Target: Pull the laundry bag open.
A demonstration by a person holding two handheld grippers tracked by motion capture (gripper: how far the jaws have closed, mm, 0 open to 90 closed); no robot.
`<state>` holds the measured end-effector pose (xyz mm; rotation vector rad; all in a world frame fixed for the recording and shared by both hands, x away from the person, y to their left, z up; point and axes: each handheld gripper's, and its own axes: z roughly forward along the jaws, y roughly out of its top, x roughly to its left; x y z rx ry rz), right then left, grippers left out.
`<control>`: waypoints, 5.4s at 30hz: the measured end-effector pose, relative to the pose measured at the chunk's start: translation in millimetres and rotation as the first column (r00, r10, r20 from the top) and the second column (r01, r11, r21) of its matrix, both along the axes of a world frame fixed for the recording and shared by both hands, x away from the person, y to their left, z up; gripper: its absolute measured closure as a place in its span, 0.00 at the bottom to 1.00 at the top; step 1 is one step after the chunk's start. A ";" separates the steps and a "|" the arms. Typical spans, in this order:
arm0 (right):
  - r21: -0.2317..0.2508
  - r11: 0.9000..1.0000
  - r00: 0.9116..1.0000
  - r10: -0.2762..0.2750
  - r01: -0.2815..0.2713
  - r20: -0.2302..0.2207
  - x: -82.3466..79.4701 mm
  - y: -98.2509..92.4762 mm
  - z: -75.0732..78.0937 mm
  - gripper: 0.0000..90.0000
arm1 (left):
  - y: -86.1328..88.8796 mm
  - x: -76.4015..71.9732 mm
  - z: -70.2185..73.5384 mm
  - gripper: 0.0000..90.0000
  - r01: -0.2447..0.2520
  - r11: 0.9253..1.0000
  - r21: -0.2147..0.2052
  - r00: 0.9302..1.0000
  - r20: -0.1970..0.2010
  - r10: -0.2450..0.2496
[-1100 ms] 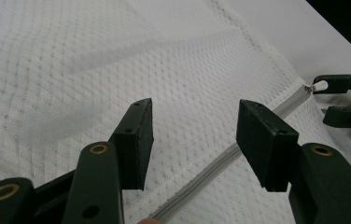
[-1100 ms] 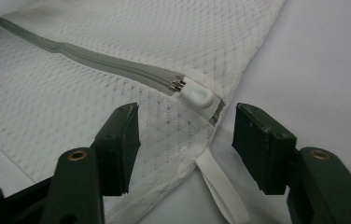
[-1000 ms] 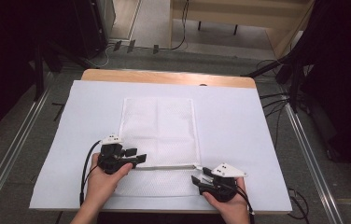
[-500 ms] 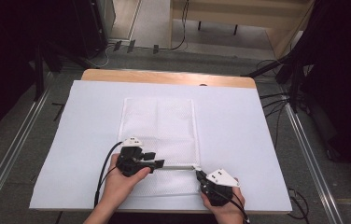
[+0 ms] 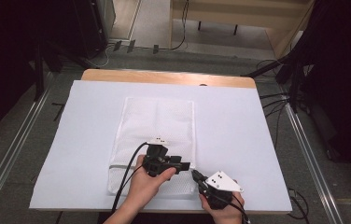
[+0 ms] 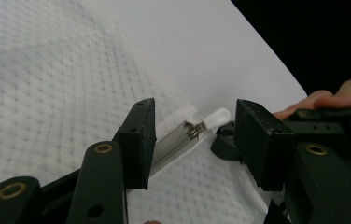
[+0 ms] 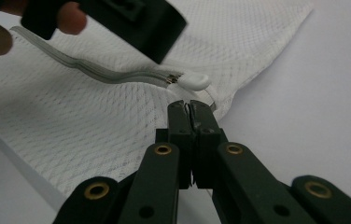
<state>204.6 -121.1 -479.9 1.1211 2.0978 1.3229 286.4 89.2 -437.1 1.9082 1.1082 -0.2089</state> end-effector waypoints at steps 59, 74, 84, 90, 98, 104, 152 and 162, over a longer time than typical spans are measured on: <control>-0.048 0.999 1.000 0.009 -0.008 0.023 -3.6 2.9 8.7 1.00 | 9.6 -5.7 -5.7 0.98 0.105 0.989 0.101 0.994 -0.041 -0.101; -0.075 0.997 1.000 -0.023 0.024 0.013 -5.0 1.3 15.3 1.00 | 37.6 -7.4 -12.0 0.98 0.032 0.969 0.243 0.999 0.023 -0.039; -0.105 0.993 0.999 -0.040 0.043 0.034 -7.5 2.9 18.4 1.00 | 115.8 -11.9 -15.1 0.98 -0.100 0.972 0.215 0.995 -0.003 0.103; -0.091 0.994 0.998 -0.057 0.060 0.031 -5.3 -2.1 20.2 1.00 | 168.2 -17.9 -12.3 0.98 -0.203 0.959 0.197 0.978 -0.002 0.207; -0.092 0.994 0.998 -0.051 0.053 0.023 -4.6 -1.4 18.9 1.00 | 211.5 -28.2 -10.2 0.98 -0.282 0.948 0.148 0.958 -0.013 0.287; -0.100 0.994 0.998 -0.049 0.051 0.026 -4.6 -1.5 19.6 1.00 | 219.4 -32.8 -9.2 0.98 -0.301 0.943 0.141 0.952 -0.007 0.305; 0.115 0.985 0.992 -0.126 0.127 -0.018 19.0 -90.9 21.9 0.33 | 222.8 -51.9 -7.8 0.15 -0.460 0.886 0.051 0.832 0.374 0.410; 0.127 0.976 0.984 -0.177 0.179 -0.029 27.1 -127.7 20.1 0.27 | 230.4 -54.6 -9.8 0.11 -0.441 0.890 0.117 0.829 0.434 0.354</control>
